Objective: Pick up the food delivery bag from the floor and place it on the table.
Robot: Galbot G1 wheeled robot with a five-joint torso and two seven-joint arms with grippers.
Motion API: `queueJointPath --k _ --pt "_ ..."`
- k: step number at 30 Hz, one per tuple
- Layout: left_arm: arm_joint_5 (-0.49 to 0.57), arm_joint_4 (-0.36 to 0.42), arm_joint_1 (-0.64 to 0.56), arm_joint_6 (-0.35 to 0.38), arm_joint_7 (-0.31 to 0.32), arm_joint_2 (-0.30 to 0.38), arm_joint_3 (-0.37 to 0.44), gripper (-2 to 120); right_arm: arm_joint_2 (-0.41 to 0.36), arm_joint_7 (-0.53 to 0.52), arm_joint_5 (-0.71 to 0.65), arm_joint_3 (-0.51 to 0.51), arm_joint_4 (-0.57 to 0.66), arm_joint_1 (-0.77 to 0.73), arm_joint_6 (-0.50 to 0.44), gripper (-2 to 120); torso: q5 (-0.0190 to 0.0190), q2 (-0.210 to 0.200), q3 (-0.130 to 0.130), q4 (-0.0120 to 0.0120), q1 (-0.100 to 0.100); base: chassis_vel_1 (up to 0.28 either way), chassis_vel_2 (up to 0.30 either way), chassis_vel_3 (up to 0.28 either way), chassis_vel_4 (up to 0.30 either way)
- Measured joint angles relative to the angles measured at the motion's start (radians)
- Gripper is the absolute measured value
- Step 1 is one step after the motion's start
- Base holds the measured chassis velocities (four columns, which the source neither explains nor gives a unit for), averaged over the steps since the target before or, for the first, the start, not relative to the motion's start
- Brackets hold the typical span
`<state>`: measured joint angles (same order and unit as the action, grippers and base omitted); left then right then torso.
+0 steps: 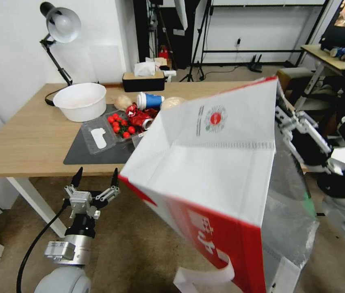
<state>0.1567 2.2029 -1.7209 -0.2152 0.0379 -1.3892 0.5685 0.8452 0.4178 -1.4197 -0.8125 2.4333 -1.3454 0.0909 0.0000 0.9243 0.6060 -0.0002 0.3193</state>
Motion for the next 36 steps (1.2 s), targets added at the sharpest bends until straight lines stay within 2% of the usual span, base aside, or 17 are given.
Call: queueJointPath --k 13,15,20,36 --pt "-0.011 0.002 -0.002 0.003 -0.004 -0.003 -0.007 100 0.024 -0.209 -0.002 0.063 -0.004 0.115 -0.045 0 -0.0001 -0.001 0.0 0.0 0.0 0.0 0.0 0.0 0.0" --pt "-0.016 0.002 -0.002 0.004 -0.004 -0.007 -0.008 100 0.036 -0.283 -0.001 0.078 -0.004 0.143 -0.056 0 0.0001 -0.001 -0.001 0.0001 0.0 0.0 0.0 0.0 0.0" --pt "-0.024 0.001 -0.004 0.004 -0.004 -0.013 -0.013 100 0.055 -0.379 0.003 0.099 -0.014 0.185 -0.069 0 0.0 -0.001 -0.001 0.0001 0.0 0.0 0.0 0.0 0.0" --pt "-0.037 -0.003 -0.009 0.004 -0.005 -0.017 -0.019 100 0.125 -0.59 0.036 0.179 -0.111 0.301 -0.117 0 -0.0001 -0.001 -0.001 0.0001 -0.001 0.0 0.0 0.0 0.0"
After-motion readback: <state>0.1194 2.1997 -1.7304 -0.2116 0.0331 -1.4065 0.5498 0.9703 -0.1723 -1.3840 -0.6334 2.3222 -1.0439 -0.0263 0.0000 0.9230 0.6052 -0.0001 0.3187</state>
